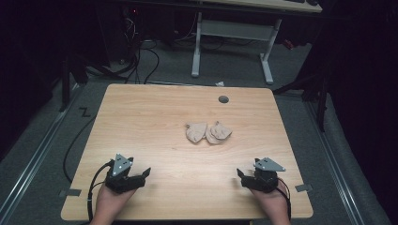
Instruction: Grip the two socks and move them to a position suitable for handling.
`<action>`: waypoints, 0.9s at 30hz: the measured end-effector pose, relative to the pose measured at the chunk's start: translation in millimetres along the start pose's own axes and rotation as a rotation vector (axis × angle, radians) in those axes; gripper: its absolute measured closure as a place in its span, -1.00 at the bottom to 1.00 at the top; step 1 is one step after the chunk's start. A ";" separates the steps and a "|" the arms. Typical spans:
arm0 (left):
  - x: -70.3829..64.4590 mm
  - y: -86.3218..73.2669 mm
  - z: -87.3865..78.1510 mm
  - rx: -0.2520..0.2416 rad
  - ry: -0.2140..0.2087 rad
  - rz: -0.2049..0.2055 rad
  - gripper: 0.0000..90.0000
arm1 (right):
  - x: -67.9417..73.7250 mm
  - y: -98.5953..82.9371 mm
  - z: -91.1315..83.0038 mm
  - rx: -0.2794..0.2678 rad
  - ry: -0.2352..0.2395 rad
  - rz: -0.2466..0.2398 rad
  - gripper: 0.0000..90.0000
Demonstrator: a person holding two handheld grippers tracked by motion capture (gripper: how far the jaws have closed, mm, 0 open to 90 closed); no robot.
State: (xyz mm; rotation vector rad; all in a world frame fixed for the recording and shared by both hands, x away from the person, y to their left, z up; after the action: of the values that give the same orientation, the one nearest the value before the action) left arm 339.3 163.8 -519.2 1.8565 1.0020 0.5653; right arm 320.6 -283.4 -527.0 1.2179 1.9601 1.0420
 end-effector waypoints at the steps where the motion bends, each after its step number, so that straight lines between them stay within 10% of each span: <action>1: -0.4 -0.5 1.4 0.001 0.000 0.004 -0.48 | -1.7 0.0 -2.7 -0.013 0.000 0.007 -0.50; 14: 1.7 9.1 -3.5 -0.051 0.040 -0.003 -0.36 | -0.5 -3.3 -13.3 -0.088 0.007 0.021 0.01; 18: -1.2 17.9 -16.5 -0.006 -0.031 -0.003 -0.36 | 3.9 14.9 -14.2 -0.131 -0.014 -0.064 0.17; 27: 1.4 9.1 -7.5 -0.005 -0.104 -0.018 -0.26 | 21.7 21.8 -2.3 -0.092 0.018 -0.069 0.20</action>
State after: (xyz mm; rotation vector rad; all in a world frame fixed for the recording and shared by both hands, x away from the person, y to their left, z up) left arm 338.4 166.6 -507.7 1.8514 0.9466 0.4555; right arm 319.7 -258.4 -509.0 1.0874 1.9319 1.0991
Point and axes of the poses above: each handheld gripper's, and its own axes: z roughly forward along the jaws, y roughly out of its top, x roughly to its left, the point moved 2 cm from there along z, roughly forward along the jaws, and after that the axes turned 6 degrees about -x, right-handed, at the moved point
